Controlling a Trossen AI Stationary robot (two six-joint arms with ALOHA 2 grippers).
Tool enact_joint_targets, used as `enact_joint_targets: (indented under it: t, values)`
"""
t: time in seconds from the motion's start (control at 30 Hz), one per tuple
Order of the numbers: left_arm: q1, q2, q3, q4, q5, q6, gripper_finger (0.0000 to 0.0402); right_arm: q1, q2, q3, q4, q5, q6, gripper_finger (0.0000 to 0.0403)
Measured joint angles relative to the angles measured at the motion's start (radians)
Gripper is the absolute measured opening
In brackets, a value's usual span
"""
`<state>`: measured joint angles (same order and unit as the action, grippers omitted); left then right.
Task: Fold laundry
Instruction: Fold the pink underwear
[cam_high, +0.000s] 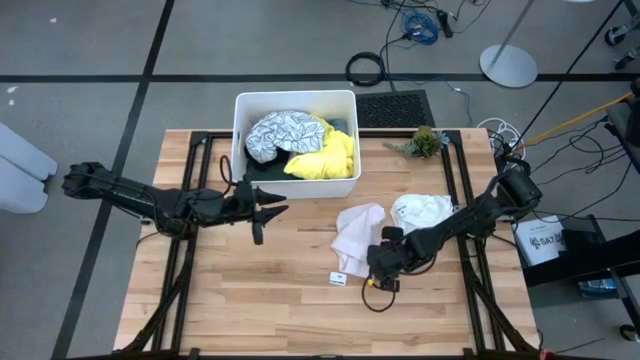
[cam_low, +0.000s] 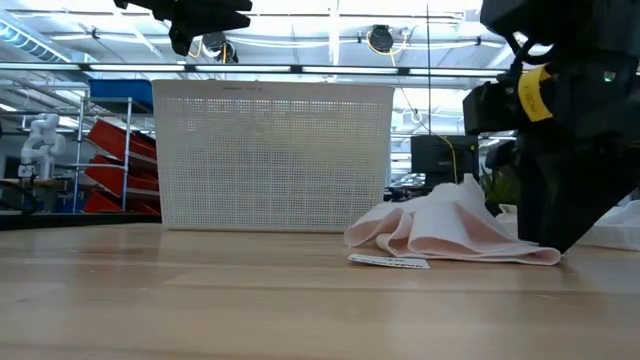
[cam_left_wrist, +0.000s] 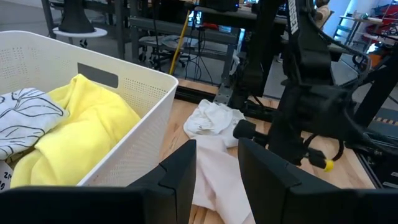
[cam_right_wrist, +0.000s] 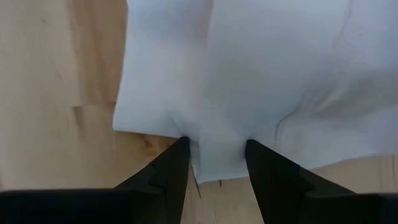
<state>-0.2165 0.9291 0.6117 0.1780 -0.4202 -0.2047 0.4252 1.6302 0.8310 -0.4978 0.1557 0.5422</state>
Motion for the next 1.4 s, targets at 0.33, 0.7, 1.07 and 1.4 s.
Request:
enact_joint_targets:
  t: [0.33, 0.7, 1.07, 1.4]
  values:
    - [0.0, 0.0, 0.0, 0.0, 0.0, 0.0, 0.0127, -0.001, 0.071, 0.009, -0.023, 0.005, 0.033, 0.0139]
    - [0.0, 0.0, 0.0, 0.0, 0.0, 0.0, 0.0127, -0.022, 0.044, 0.136, -0.216, -0.012, -0.059, 0.0013]
    - [0.0, 0.0, 0.0, 0.0, 0.002, -0.025, 0.0127, -0.075, 0.041, 0.459, -0.469, -0.006, -0.203, 0.0003]
    - [0.0, 0.013, 0.001, 0.004, 0.132, -0.027, 0.0127, -0.183, 0.04, 0.869, -0.768, -0.004, -0.278, 0.0002]
